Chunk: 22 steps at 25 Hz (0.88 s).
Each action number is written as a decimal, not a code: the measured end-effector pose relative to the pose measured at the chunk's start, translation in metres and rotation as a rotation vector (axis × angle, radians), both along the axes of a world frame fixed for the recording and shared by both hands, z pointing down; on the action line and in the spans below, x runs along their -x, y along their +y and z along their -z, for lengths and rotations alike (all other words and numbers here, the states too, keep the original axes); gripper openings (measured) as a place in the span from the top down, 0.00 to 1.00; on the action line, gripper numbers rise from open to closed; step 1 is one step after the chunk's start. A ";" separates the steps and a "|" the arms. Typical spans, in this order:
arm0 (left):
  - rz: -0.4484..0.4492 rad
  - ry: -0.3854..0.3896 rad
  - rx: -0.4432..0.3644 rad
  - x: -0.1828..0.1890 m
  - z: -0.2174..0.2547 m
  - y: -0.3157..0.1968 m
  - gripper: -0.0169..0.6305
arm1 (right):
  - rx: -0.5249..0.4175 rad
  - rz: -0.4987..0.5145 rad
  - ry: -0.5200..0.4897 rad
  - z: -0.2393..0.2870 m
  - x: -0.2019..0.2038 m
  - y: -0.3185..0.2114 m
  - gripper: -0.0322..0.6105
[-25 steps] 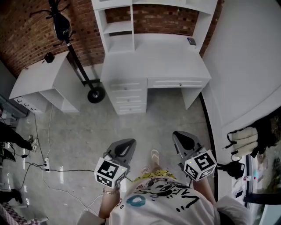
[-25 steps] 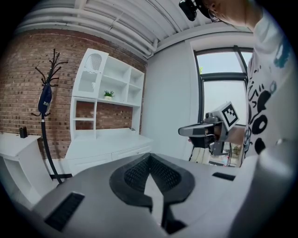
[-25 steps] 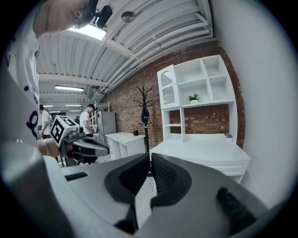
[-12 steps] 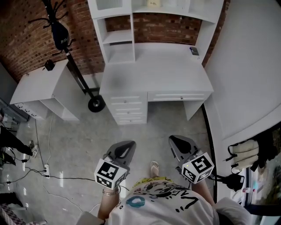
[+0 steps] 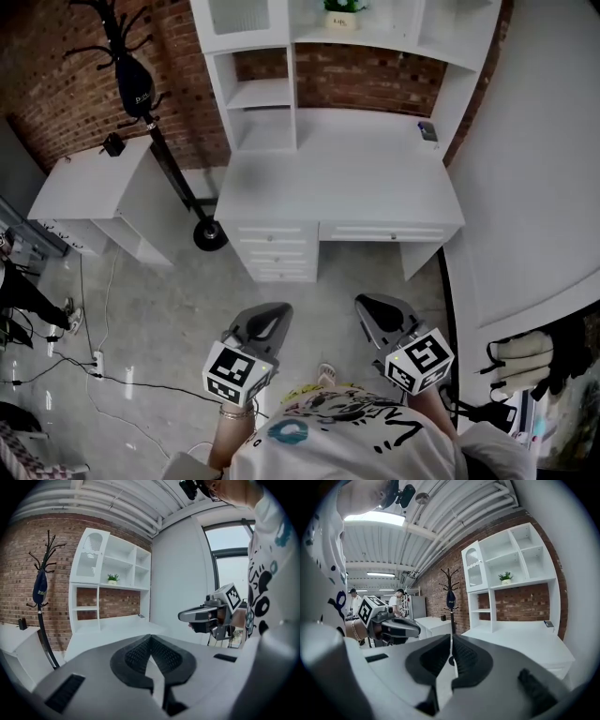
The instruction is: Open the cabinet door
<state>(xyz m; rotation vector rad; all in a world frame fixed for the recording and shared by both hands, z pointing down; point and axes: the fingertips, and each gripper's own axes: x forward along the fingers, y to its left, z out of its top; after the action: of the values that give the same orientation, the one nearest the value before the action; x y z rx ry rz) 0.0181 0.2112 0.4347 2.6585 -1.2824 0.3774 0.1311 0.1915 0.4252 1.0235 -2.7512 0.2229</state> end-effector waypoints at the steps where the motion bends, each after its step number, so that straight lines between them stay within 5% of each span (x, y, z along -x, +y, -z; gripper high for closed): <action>1: 0.007 0.001 0.000 -0.002 -0.001 -0.005 0.95 | 0.001 0.010 0.001 -0.001 -0.001 -0.005 0.90; 22: 0.133 0.033 0.019 -0.020 -0.012 -0.070 0.95 | 0.074 0.120 -0.024 -0.019 -0.012 -0.081 0.90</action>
<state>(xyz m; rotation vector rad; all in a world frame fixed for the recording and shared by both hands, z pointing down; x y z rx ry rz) 0.0383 0.1409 0.4469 2.5352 -1.4285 0.3244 0.1428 0.1107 0.4439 0.8393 -2.7909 0.3182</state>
